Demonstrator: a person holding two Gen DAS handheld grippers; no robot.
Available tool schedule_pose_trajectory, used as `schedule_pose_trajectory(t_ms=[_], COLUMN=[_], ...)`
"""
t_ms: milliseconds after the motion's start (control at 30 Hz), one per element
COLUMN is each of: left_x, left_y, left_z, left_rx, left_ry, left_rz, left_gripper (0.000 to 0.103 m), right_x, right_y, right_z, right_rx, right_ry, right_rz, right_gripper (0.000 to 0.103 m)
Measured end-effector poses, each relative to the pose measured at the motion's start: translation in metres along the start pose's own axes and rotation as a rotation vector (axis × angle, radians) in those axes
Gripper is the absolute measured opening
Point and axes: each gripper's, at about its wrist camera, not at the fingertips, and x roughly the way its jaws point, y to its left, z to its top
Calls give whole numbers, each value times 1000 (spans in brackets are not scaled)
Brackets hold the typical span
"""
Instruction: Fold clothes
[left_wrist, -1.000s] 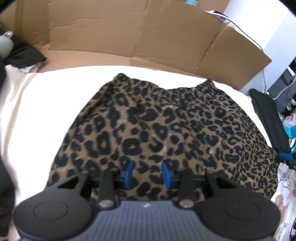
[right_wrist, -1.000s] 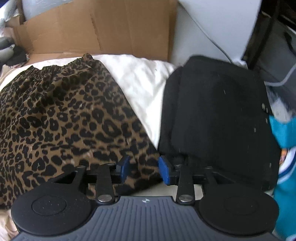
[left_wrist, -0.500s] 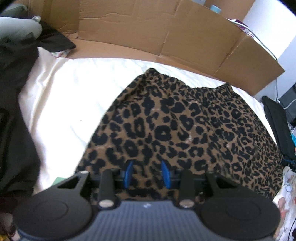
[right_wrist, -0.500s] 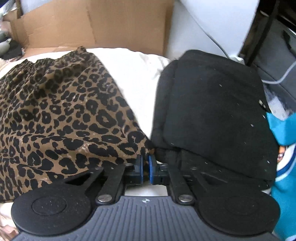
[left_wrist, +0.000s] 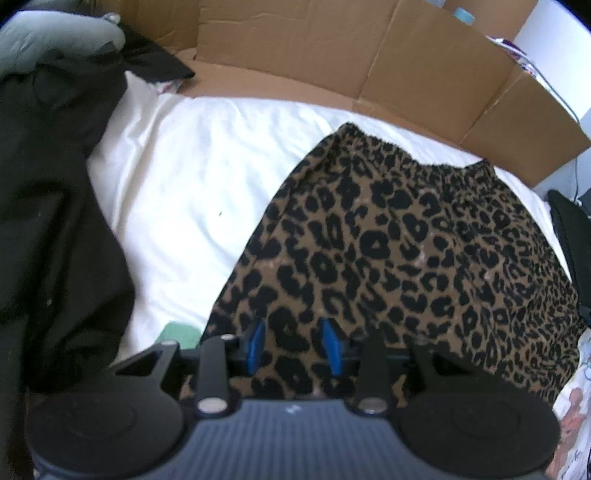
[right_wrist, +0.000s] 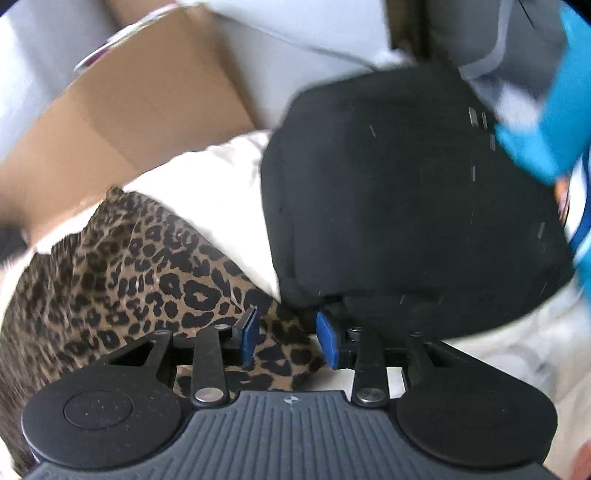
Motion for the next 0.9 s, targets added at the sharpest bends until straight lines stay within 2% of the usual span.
schedule_pose_trajectory(t_ms=[133,233,400,700,767,900], left_x=[-4,-11,-31,-67,-72,-77], left_y=[7,15,27,52,56,63], left_z=[-6,-6,-1,14,13,5], left_rx=[1,-7,15,18,18,4], left_ry=[13,15,-2,-52,-56,-54], left_rz=[25,33,53,68,64,58], left_gripper=[38,38,38,42,46,47], right_x=[8,6,-12,-51,-58,-71], right_y=[3,4,8,28,35,46], right_z=[-8,-7,-6,4,7,8], right_rx=[-25,-32,-64,-54,-49,-48], right_ry=[26,50,57,-11,-27,-62], right_rz=[-47,-113,-171,-133,-112,-89], right_gripper=[39,39,39,40,41,43])
